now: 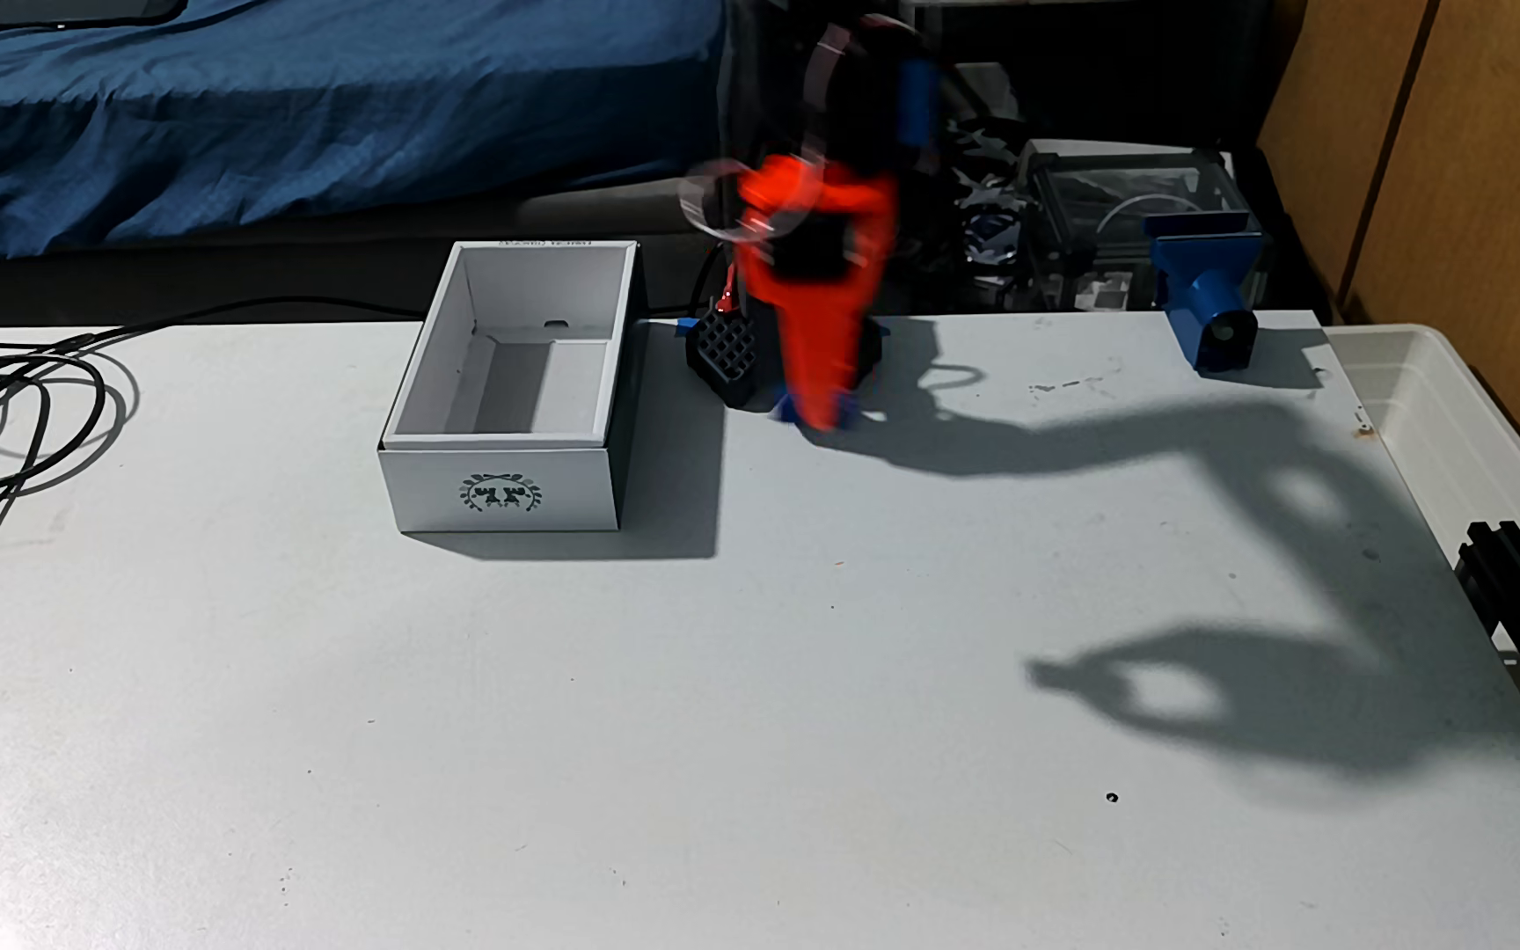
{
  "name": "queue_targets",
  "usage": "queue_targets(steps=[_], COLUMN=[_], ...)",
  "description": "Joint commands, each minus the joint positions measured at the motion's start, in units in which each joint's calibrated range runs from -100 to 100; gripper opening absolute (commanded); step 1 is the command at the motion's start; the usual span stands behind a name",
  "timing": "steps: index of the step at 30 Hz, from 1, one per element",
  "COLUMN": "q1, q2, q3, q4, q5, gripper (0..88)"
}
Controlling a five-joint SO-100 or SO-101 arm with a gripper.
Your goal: Grab the blue brick and place in box
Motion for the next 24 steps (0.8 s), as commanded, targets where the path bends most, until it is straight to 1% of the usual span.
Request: queue_targets(steps=[1, 6, 13, 16, 20, 24], q1=[11.13, 25.99, 42.56, 48.13, 53.4, 56.38], q2=[-4.31, -4.65, -4.48, -4.14, -2.11, -0.08], q3=[-1.65, -1.65, -1.47, -0.94, 1.81, 7.94], q4=[1.51, 1.33, 0.47, 0.47, -0.56, -4.27], q5=[6.08, 15.08, 24.55, 27.65, 32.34, 34.55], gripper=[0.9, 0.9, 0.9, 1.0, 1.0, 1.0])
